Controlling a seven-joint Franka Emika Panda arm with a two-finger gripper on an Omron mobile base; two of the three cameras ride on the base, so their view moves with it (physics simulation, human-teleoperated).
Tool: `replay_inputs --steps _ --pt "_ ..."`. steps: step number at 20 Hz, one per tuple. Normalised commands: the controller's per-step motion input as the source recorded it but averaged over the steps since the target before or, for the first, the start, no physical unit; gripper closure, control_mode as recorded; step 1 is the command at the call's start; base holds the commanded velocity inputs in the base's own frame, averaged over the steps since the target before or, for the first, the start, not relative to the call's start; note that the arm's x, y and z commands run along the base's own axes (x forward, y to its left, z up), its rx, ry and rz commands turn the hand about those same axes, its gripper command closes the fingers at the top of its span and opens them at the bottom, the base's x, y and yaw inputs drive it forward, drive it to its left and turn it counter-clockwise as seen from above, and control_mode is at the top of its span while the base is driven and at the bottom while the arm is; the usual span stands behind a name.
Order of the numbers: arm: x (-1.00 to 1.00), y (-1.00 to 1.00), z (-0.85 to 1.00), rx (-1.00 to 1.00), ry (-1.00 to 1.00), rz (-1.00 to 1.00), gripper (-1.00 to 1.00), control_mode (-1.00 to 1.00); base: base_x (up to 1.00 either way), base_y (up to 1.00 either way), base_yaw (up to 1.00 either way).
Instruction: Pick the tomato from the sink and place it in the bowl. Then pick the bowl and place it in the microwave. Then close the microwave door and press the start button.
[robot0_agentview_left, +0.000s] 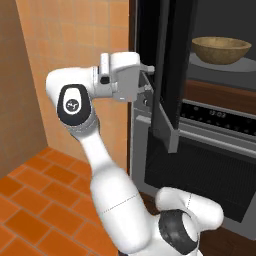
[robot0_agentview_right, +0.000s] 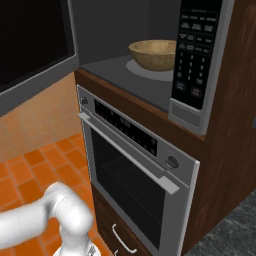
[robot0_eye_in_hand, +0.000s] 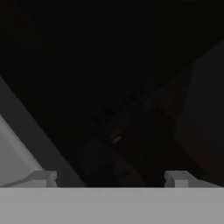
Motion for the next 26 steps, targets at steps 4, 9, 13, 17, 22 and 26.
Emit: replay_inputs --steps 4,9,13,17,22,26 --pt "-0.09 -0.97 0.00 0.06 0.00 0.05 -1.00 -1.00 0.00 0.00 0.00" --pt "0.00 -0.87 0.00 0.02 -0.05 0.10 -1.00 -1.00 0.00 0.00 0.00" --pt "0.00 -0.73 0.00 0.01 -0.03 0.14 -1.00 -1.00 0.00 0.00 0.00" --pt "0.07 -0.60 0.00 0.00 -0.01 0.13 -1.00 -1.00 0.00 0.00 0.00" --pt "0.13 -0.76 0.00 0.08 0.00 0.29 -1.00 -1.00 0.00 0.00 0.00" --pt "0.30 -0.71 0.00 0.20 0.00 0.40 -1.00 -1.00 0.00 0.00 0.00"
